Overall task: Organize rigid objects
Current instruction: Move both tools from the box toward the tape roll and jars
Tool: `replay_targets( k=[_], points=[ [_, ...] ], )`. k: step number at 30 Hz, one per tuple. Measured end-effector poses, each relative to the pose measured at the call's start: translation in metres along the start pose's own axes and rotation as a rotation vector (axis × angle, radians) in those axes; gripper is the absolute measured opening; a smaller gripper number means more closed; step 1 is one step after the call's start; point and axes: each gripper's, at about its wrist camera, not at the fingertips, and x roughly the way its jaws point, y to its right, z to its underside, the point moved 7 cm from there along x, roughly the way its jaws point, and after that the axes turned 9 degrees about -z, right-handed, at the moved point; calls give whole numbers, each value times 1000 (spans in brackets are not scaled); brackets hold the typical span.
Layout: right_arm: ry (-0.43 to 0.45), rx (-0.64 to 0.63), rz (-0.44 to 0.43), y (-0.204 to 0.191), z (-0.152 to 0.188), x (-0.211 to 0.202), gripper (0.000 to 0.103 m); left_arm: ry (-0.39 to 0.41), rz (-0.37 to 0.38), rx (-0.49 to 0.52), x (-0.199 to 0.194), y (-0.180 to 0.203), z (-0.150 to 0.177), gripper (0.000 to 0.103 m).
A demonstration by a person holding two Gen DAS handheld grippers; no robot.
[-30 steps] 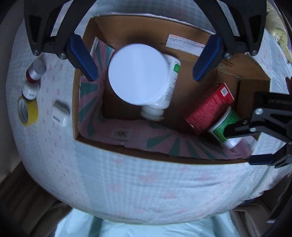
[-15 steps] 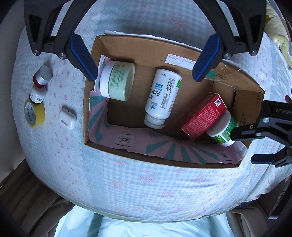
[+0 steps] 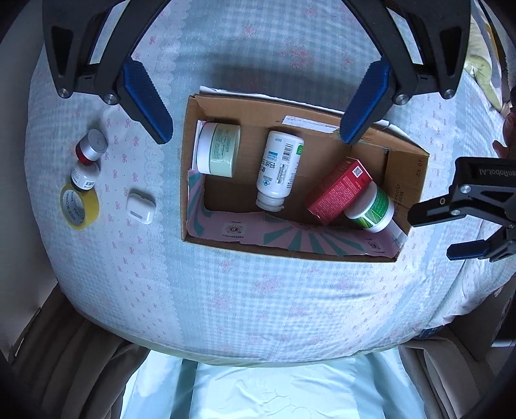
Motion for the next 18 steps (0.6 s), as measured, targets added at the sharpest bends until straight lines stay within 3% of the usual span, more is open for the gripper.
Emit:
replay_targets(
  k=[9, 18],
  points=[
    [73, 58, -59, 18, 7, -66, 103, 64, -18, -73, -72, 26, 5, 103],
    [120, 41, -87, 107, 21, -126, 103, 80, -46, -146, -122, 112, 19, 103]
  ],
)
